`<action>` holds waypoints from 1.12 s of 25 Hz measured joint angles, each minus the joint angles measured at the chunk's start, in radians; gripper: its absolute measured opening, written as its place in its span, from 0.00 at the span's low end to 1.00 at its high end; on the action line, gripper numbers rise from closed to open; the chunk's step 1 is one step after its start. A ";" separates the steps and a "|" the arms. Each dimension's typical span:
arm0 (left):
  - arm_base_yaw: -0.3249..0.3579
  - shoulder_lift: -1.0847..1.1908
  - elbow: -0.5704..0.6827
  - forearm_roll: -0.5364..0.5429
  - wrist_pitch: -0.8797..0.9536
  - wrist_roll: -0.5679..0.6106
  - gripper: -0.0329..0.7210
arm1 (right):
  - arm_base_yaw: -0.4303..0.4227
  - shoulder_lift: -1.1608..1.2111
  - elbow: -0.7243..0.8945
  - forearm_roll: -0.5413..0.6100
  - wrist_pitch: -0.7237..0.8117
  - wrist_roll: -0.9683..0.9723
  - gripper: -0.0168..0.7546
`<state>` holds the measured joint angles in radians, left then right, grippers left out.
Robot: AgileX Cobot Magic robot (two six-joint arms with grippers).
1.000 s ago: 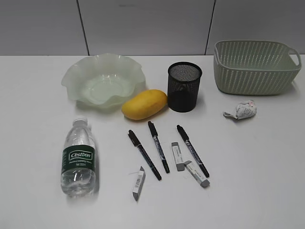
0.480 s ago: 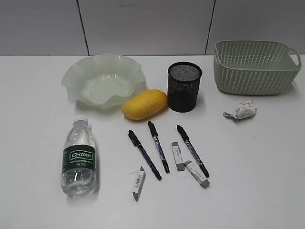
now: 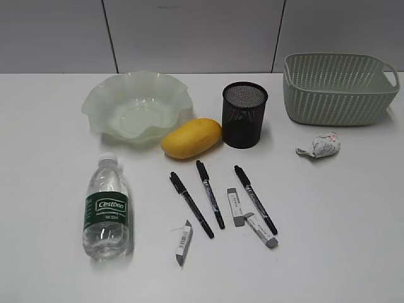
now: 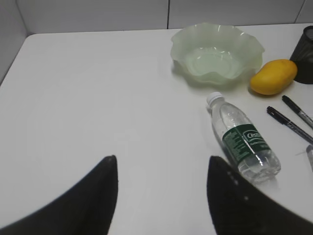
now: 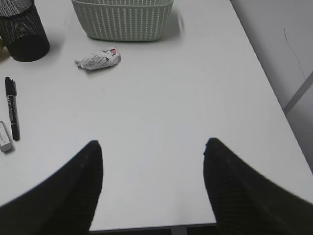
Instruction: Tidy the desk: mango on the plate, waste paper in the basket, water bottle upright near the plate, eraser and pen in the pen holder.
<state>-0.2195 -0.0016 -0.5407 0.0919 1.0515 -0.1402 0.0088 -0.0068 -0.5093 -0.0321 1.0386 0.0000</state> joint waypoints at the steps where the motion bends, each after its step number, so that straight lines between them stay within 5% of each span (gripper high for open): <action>1: 0.000 0.018 -0.006 -0.012 -0.013 0.006 0.62 | 0.000 0.000 0.000 0.000 0.000 0.000 0.68; 11: -0.019 0.663 -0.038 -0.285 -0.636 0.232 0.62 | 0.000 0.000 0.000 0.000 0.000 0.000 0.68; 15: -0.180 0.989 -0.096 -0.397 -0.723 0.483 0.62 | 0.000 0.000 0.000 0.000 0.000 0.000 0.68; 21: -0.424 1.438 -0.356 -0.297 -0.784 0.555 0.73 | 0.000 0.000 0.000 -0.001 0.000 0.000 0.68; 28: -0.454 1.829 -0.705 -0.132 -0.781 0.558 0.86 | 0.000 0.000 0.000 -0.001 0.000 0.000 0.68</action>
<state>-0.6739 1.8278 -1.2460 -0.0405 0.2702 0.4177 0.0088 -0.0068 -0.5093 -0.0328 1.0386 0.0000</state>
